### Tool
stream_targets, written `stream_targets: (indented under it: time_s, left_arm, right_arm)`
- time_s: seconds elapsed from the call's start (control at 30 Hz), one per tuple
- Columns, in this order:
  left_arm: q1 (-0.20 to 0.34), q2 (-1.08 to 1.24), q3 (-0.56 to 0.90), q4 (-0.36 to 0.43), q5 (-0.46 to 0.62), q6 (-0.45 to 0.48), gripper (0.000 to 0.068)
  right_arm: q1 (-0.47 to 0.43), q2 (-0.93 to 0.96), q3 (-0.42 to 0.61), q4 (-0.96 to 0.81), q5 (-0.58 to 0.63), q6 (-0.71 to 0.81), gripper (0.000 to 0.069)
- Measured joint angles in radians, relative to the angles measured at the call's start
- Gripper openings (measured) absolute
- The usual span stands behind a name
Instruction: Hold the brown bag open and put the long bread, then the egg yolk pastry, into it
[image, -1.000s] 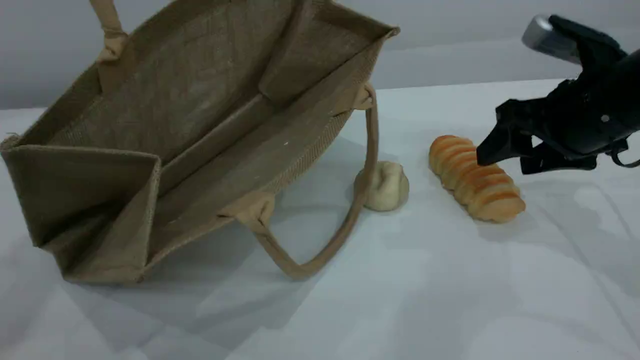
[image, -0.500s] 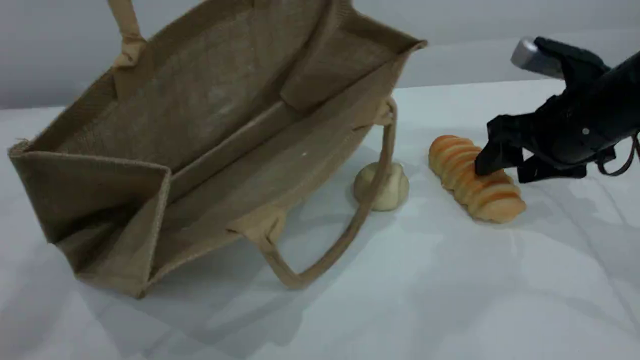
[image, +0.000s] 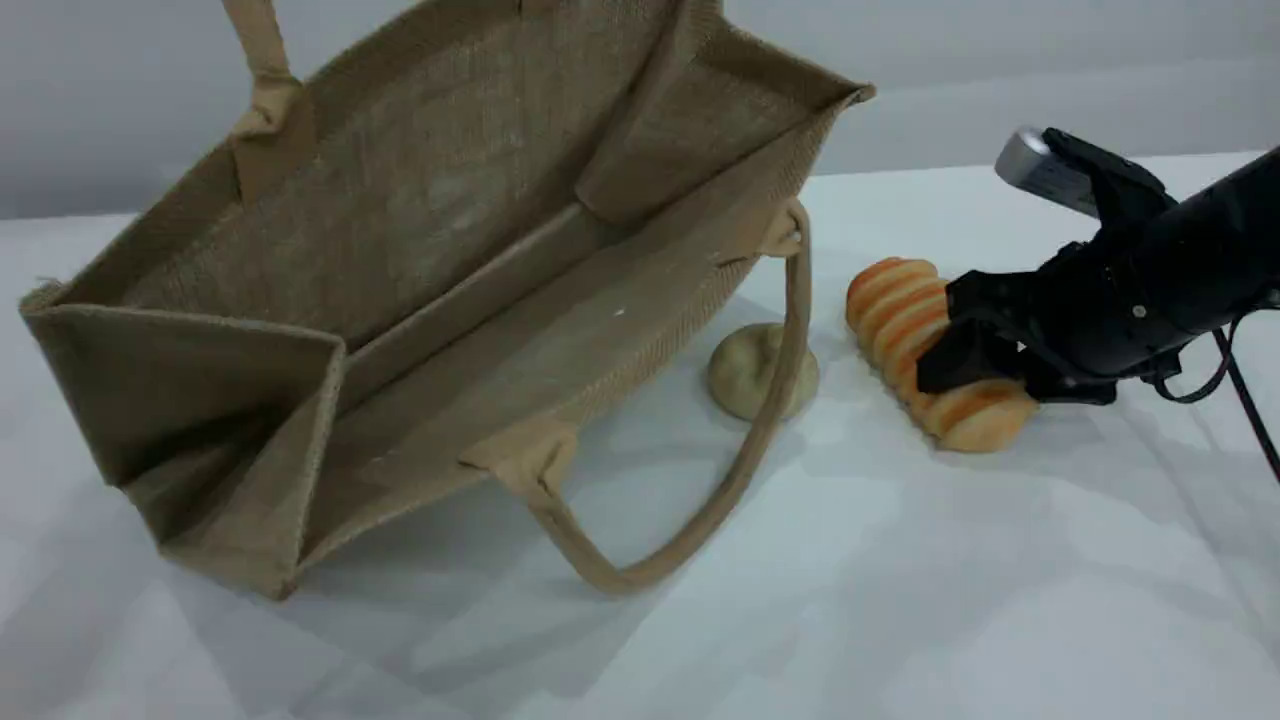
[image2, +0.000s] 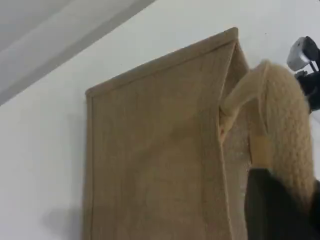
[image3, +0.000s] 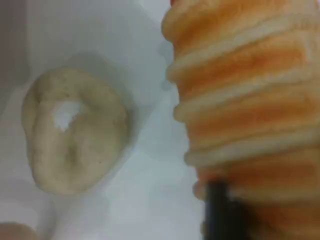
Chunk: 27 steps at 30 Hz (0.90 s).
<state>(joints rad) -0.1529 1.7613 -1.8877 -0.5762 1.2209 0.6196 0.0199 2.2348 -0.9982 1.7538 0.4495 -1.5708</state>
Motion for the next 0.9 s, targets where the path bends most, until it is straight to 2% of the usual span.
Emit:
stream_targets:
  time_s: [0.07, 0.13, 0.3, 0.5, 0.63, 0.73, 0.9]
  left_arm:
    - [0.000, 0.000, 0.000, 0.000, 0.000, 0.000, 0.0084]
    - [0.000, 0.000, 0.000, 0.000, 0.000, 0.000, 0.0084]
    - [0.000, 0.000, 0.000, 0.000, 0.000, 0.000, 0.0084]
    - [0.000, 0.000, 0.000, 0.002, 0.000, 0.000, 0.0084]
    - [0.000, 0.000, 0.000, 0.004, 0.000, 0.000, 0.0084]
    - [0.000, 0.000, 0.000, 0.004, 0.000, 0.000, 0.0084]
    - [0.000, 0.000, 0.000, 0.004, 0.000, 0.009, 0.0084]
  right_arm:
    - [0.000, 0.001, 0.001, -0.001, 0.007, 0.002, 0.0194]
    - [0.000, 0.000, 0.002, -0.007, 0.020, 0.002, 0.0153]
    - [0.000, -0.040, 0.006, -0.026, 0.026, 0.001, 0.0143]
    - [-0.027, -0.172, 0.017, -0.014, -0.117, 0.001, 0.0132]
    - [-0.079, -0.296, 0.066, -0.019, -0.186, 0.001, 0.0129]
    - [-0.120, -0.407, 0.119, -0.051, -0.163, 0.009, 0.0129]
    - [-0.127, -0.618, 0.204, -0.109, 0.014, 0.081, 0.0116]
